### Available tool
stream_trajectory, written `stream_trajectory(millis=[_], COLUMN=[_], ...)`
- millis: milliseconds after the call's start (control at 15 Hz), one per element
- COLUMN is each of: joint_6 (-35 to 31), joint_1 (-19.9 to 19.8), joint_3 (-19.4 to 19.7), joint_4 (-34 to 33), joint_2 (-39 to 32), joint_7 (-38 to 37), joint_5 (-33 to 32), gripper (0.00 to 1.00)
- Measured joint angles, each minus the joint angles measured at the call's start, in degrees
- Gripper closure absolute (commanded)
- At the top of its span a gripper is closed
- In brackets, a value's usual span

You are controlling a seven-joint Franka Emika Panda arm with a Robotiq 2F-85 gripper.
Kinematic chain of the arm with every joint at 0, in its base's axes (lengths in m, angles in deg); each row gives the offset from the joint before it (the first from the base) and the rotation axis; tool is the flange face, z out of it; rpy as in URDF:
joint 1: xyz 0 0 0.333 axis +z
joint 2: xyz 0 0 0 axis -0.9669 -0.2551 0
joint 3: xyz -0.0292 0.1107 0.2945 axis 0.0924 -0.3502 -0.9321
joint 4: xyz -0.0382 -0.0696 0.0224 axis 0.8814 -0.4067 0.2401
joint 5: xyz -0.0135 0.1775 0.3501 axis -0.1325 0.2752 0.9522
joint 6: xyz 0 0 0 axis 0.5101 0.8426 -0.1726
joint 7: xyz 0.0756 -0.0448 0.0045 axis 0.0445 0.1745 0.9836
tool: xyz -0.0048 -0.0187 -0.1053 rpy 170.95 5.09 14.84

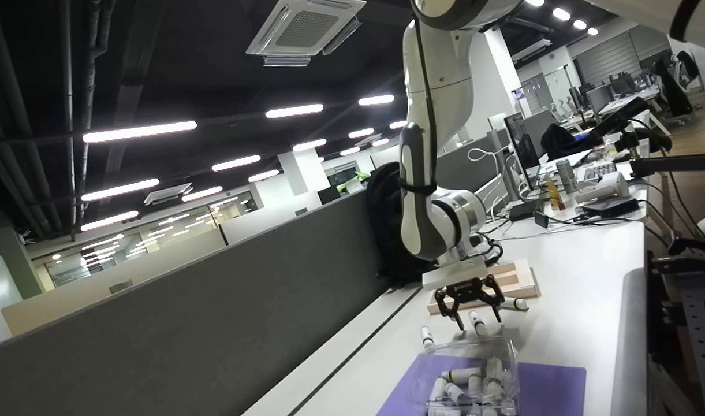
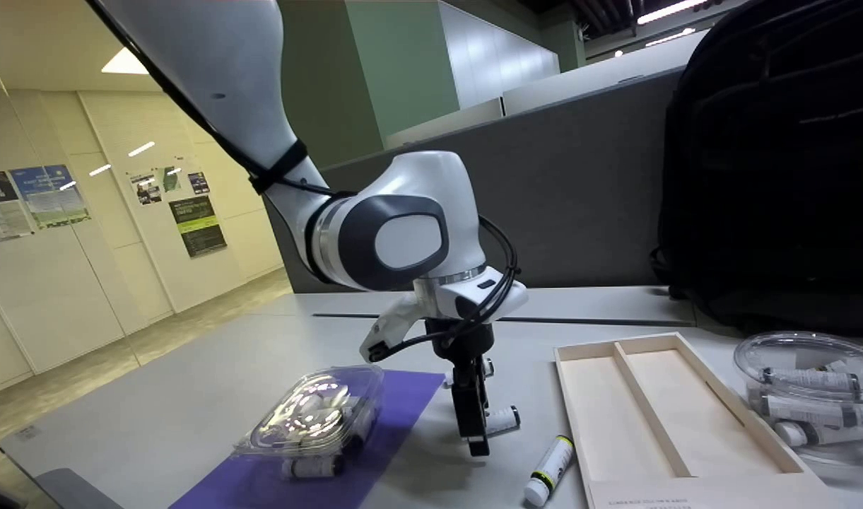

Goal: Pick up the middle white object and place it on the bottom part of the tray to the right

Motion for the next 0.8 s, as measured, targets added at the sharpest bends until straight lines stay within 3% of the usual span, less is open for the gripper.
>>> stream_trajectory(millis=[533, 800], joint_6=[-6.5, -6.82], joint_1=[-1.71, -2.16], joint_3=[-0.3, -0.68], joint_4=[1.32, 1.78], joint_2=[0.84, 1.52], joint_7=[2.42, 3.31], joint_5=[5.23, 6.64], gripper=[0.94, 0.93])
